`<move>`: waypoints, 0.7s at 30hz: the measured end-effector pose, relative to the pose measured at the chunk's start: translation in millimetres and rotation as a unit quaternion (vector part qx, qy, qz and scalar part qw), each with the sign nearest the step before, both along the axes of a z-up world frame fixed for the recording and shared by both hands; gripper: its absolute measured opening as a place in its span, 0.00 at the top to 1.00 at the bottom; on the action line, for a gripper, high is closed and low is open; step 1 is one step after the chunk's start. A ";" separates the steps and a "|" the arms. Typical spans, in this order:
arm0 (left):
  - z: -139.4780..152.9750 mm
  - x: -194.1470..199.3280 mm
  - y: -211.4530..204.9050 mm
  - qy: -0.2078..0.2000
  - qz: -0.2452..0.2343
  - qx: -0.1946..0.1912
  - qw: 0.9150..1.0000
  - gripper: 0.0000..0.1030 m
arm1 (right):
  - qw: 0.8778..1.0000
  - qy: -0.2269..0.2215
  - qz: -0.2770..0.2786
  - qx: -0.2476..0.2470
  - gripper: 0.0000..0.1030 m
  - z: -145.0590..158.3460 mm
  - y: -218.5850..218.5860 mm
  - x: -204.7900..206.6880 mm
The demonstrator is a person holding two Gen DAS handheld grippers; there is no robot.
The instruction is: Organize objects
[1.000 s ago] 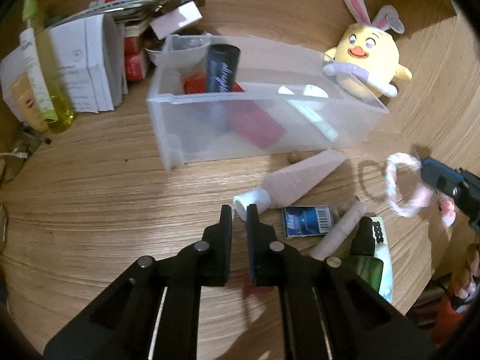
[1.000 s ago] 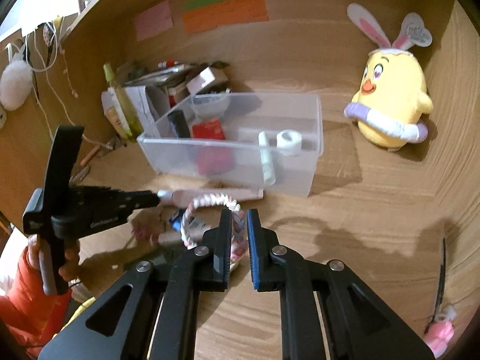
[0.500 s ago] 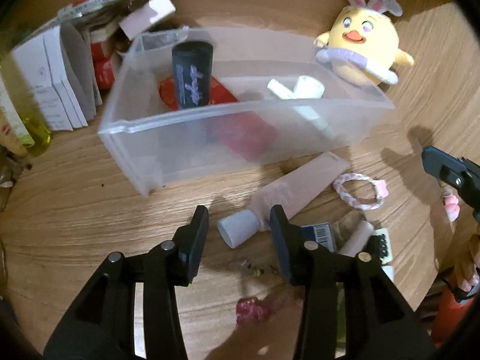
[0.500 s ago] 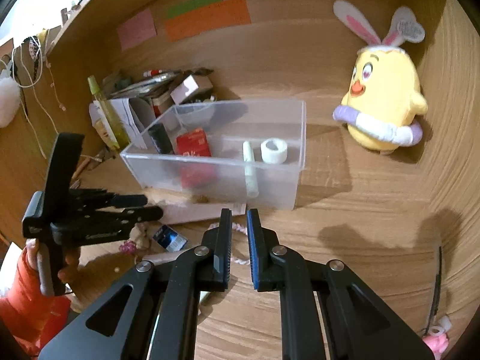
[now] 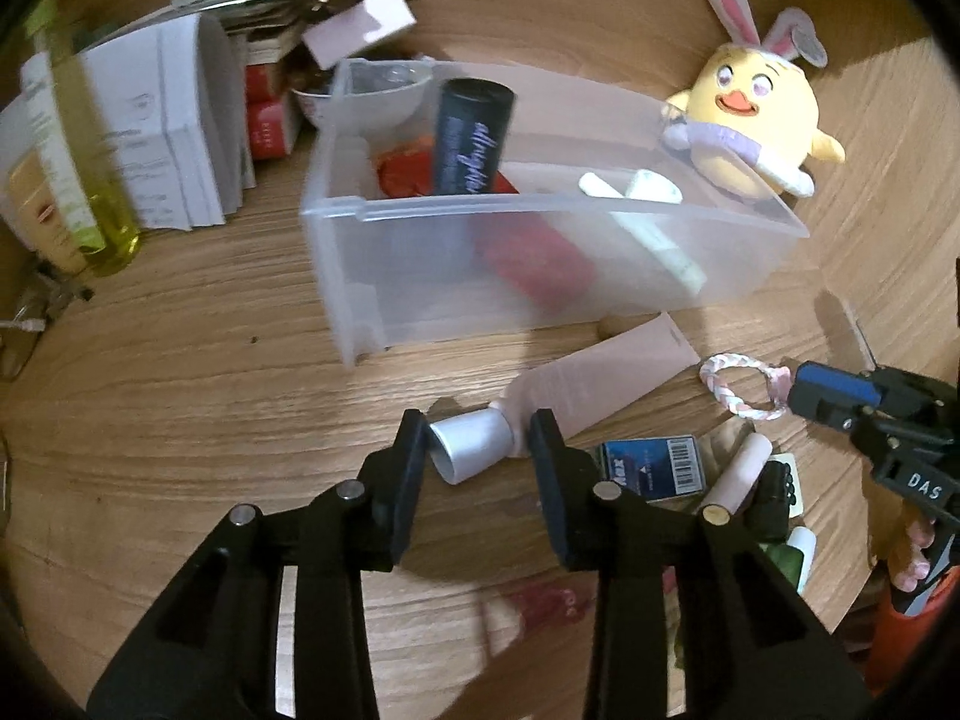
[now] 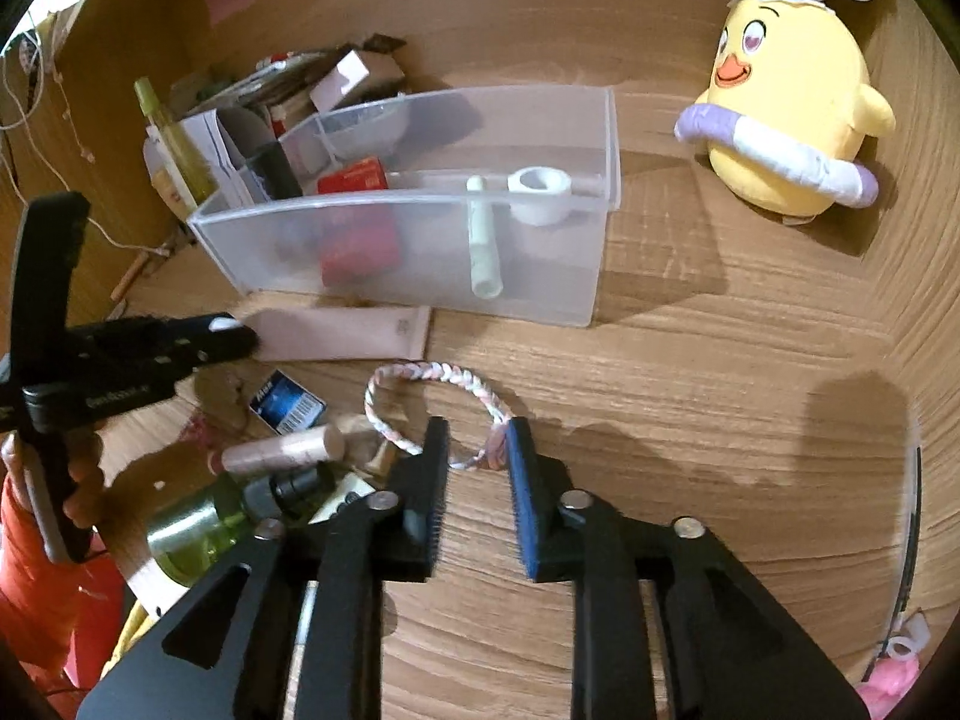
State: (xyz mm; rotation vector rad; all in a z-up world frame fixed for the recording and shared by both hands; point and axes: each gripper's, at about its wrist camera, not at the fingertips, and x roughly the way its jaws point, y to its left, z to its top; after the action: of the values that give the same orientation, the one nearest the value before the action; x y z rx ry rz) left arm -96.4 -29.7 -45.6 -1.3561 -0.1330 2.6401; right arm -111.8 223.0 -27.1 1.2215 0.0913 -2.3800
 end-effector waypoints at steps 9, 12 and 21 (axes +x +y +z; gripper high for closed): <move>13.4 18.1 -21.6 0.026 0.031 0.027 0.999 0.67 | 0.999 -0.003 -0.014 0.030 0.73 -11.2 -6.1 -11.7; 18.0 20.3 -27.3 0.033 0.038 0.032 0.998 0.67 | 0.999 0.005 -0.017 0.044 0.89 -11.7 -9.6 -10.6; 35.4 22.0 -33.8 0.055 0.045 0.053 0.996 0.69 | 0.999 0.037 -0.026 0.025 0.89 7.0 -6.0 -1.8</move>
State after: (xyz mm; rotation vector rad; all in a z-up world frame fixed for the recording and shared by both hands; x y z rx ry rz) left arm -74.4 -63.4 -10.2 -1.1957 -0.3222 2.7297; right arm -113.6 217.0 -20.1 1.1716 0.1445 -2.4821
